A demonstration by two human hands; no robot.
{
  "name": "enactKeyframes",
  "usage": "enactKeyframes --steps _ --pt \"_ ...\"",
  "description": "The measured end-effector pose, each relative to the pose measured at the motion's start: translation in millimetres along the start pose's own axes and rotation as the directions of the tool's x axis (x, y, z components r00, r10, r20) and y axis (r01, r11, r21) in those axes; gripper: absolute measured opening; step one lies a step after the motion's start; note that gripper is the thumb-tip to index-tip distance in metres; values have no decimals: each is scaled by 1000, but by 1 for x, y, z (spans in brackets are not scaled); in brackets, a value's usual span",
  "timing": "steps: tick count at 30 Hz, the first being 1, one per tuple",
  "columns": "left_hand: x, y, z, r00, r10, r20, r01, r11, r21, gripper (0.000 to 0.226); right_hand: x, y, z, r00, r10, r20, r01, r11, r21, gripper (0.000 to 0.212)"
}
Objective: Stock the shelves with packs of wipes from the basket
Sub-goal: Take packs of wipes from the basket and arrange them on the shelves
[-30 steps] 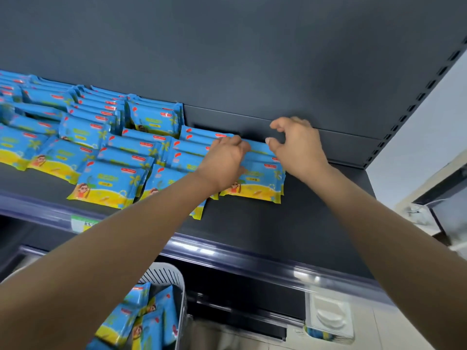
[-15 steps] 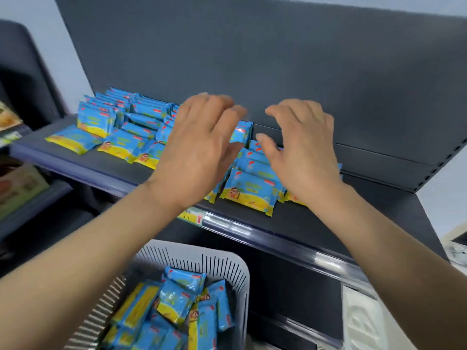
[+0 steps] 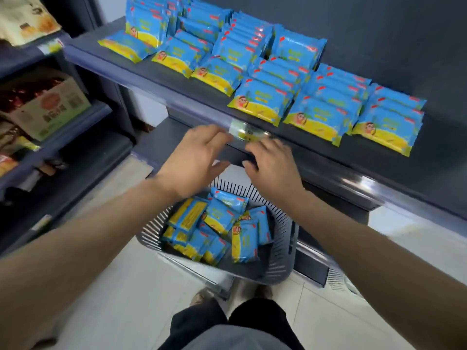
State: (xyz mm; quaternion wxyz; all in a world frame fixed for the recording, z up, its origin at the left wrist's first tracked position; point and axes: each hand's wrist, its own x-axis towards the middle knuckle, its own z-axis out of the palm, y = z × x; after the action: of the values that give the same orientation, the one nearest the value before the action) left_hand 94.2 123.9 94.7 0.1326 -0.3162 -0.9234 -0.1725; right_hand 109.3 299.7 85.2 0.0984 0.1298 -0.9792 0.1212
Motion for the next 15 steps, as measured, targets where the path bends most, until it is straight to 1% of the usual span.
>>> enactKeyframes --steps 3,5,7,10,12,13,15 --pt "-24 -25 37 983 -101 151 106 994 -20 45 -8 6 54 975 81 208 -79 997 -14 31" --pt "-38 -39 62 951 -166 262 177 984 -20 41 -17 13 88 913 164 373 -172 985 -12 29" --pt "-51 -52 85 915 -202 349 220 976 -10 38 -28 22 122 811 247 530 -274 961 -29 24" --pt "-71 -71 115 861 -268 433 287 958 21 45 -46 35 164 620 342 706 -400 912 -91 16" --pt "-80 -81 129 814 -312 490 332 942 47 47 -57 44 188 508 376 775 -438 887 -143 22" --pt "-84 -86 135 795 -326 511 347 936 57 48 -63 47 199 463 402 790 -456 872 -176 25" --pt "-89 -92 142 773 -347 532 366 928 72 49 -70 48 213 401 463 791 -499 834 -235 33"
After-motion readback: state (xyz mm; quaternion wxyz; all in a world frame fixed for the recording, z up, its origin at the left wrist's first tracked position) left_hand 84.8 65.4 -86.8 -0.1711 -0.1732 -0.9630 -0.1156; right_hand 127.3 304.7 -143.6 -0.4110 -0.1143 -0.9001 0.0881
